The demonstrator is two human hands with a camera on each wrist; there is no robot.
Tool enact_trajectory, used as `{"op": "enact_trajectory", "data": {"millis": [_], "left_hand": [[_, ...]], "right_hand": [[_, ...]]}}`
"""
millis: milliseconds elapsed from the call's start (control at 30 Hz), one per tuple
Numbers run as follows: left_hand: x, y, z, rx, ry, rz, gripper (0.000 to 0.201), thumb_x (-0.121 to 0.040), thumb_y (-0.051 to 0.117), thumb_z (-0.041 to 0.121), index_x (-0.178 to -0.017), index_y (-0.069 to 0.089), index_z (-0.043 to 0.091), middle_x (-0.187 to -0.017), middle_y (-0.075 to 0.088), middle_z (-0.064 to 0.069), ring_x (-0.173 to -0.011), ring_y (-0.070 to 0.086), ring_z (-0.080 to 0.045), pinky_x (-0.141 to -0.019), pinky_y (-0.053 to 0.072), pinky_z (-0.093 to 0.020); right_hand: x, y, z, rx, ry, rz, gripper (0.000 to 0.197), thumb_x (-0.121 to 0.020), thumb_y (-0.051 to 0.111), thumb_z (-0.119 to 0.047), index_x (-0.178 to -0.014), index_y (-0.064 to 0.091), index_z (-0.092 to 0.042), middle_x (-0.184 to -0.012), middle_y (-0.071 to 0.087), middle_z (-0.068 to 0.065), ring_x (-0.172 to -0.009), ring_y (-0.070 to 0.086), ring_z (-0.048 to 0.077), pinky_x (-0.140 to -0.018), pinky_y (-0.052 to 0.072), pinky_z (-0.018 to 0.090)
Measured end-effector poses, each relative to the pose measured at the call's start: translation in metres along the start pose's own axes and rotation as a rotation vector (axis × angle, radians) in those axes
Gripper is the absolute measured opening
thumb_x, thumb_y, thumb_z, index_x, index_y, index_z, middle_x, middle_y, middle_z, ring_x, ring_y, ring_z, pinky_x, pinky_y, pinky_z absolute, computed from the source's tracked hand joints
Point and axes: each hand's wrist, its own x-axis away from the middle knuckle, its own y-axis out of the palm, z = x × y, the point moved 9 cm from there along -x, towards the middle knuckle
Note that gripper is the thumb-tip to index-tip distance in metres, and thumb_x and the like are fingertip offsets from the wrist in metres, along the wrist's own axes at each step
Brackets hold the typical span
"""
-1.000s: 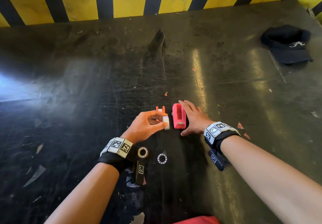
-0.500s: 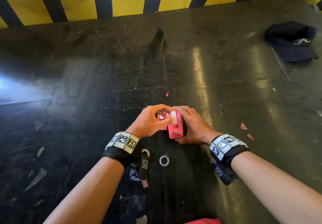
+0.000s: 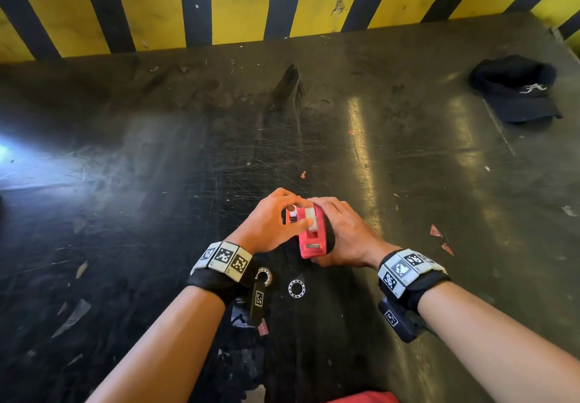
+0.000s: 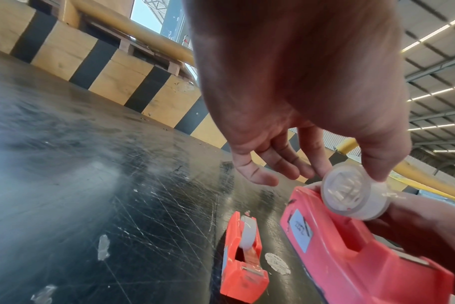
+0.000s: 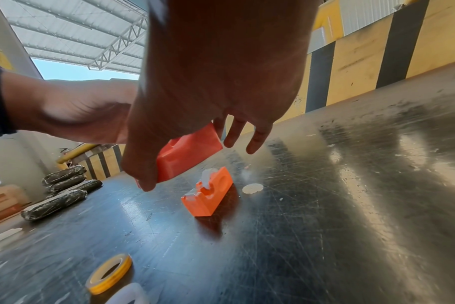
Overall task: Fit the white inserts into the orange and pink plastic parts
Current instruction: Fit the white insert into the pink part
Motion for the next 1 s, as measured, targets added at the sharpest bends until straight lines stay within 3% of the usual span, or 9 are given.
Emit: {"op": "enact_trajectory", "data": {"millis": [133,267,400,533,667,767,833,900,1000], "left_hand": [[0.0,0.002,0.0,-0.074,0.009,-0.031,0.04,-0.089,0.078,0.036,-0.128,0.069,0.029,-0.12,0.051,0.012,-0.11,0.053,-0.009,-0.093,0.051,-0.03],[-0.002,0.004,0.004,-0.143,0.029,-0.045,0.041,-0.091,0.076,0.033,-0.13,0.068,0.028,-0.121,0.048,0.009,-0.111,0.048,-0.009,-0.097,0.047,-0.029],[-0.003,0.001,0.007,-0.149,0.066,0.015,0.035,-0.091,0.075,0.032,-0.126,0.071,0.026,-0.116,0.048,0.01,-0.103,0.048,-0.008,-0.092,0.045,-0.026],[0.0,-0.005,0.009,-0.053,0.059,0.111,0.025,-0.088,0.079,0.028,-0.105,0.061,0.029,-0.111,0.056,0.01,-0.099,0.059,-0.008,-0.083,0.049,-0.023],[0.002,-0.008,0.008,-0.033,0.056,0.163,0.02,-0.091,0.076,0.027,-0.096,0.057,0.029,-0.103,0.058,0.013,-0.091,0.062,-0.004,-0.077,0.047,-0.018],[0.005,-0.013,0.009,-0.037,0.093,0.193,0.012,-0.092,0.075,0.031,-0.098,0.066,0.027,-0.097,0.057,0.019,-0.085,0.061,0.0,-0.077,0.048,-0.019],[0.007,-0.013,0.011,-0.084,0.125,0.18,0.019,-0.087,0.078,0.037,-0.102,0.072,0.027,-0.097,0.059,0.02,-0.087,0.06,-0.002,-0.082,0.051,-0.025],[0.009,-0.011,0.013,-0.151,0.132,0.156,0.028,-0.082,0.082,0.039,-0.107,0.075,0.029,-0.102,0.064,0.016,-0.095,0.059,-0.006,-0.089,0.049,-0.027],[0.009,-0.009,0.016,-0.198,0.129,0.177,0.025,-0.085,0.081,0.037,-0.108,0.077,0.03,-0.11,0.068,0.009,-0.102,0.058,-0.009,-0.09,0.047,-0.028]], "right_hand": [[0.0,0.0,-0.003,-0.007,-0.008,-0.011,0.122,-0.055,0.095,-0.047,-0.155,0.027,-0.03,-0.15,0.039,-0.007,-0.133,0.041,0.018,-0.111,0.044,0.046],[0.0,-0.002,-0.006,-0.022,-0.022,-0.006,0.122,-0.056,0.095,-0.046,-0.156,0.027,-0.029,-0.151,0.038,-0.006,-0.133,0.042,0.018,-0.111,0.043,0.041],[0.002,-0.003,-0.006,-0.048,-0.02,-0.003,0.119,-0.057,0.096,-0.043,-0.153,0.026,-0.034,-0.146,0.041,-0.005,-0.127,0.045,0.018,-0.105,0.044,0.035],[0.005,-0.008,-0.007,-0.061,-0.019,0.043,0.105,-0.057,0.096,-0.042,-0.14,0.033,-0.033,-0.131,0.047,-0.007,-0.116,0.052,0.018,-0.097,0.049,0.037],[0.004,-0.005,-0.008,-0.046,-0.029,0.028,0.099,-0.059,0.096,-0.042,-0.136,0.036,-0.035,-0.136,0.043,-0.01,-0.119,0.049,0.014,-0.094,0.043,0.027],[0.002,-0.005,-0.008,-0.048,-0.032,0.043,0.096,-0.057,0.097,-0.041,-0.133,0.038,-0.035,-0.138,0.043,-0.011,-0.122,0.05,0.016,-0.098,0.046,0.031],[0.001,-0.006,-0.007,-0.042,-0.022,0.043,0.097,-0.055,0.097,-0.042,-0.132,0.039,-0.035,-0.139,0.044,-0.011,-0.123,0.05,0.016,-0.1,0.047,0.035],[0.0,-0.006,-0.006,-0.034,-0.02,0.045,0.098,-0.055,0.097,-0.043,-0.133,0.039,-0.035,-0.139,0.044,-0.011,-0.123,0.05,0.016,-0.101,0.048,0.036],[-0.001,-0.006,-0.006,-0.029,-0.02,0.047,0.099,-0.055,0.097,-0.043,-0.136,0.04,-0.033,-0.139,0.044,-0.011,-0.123,0.05,0.016,-0.102,0.048,0.035]]}}
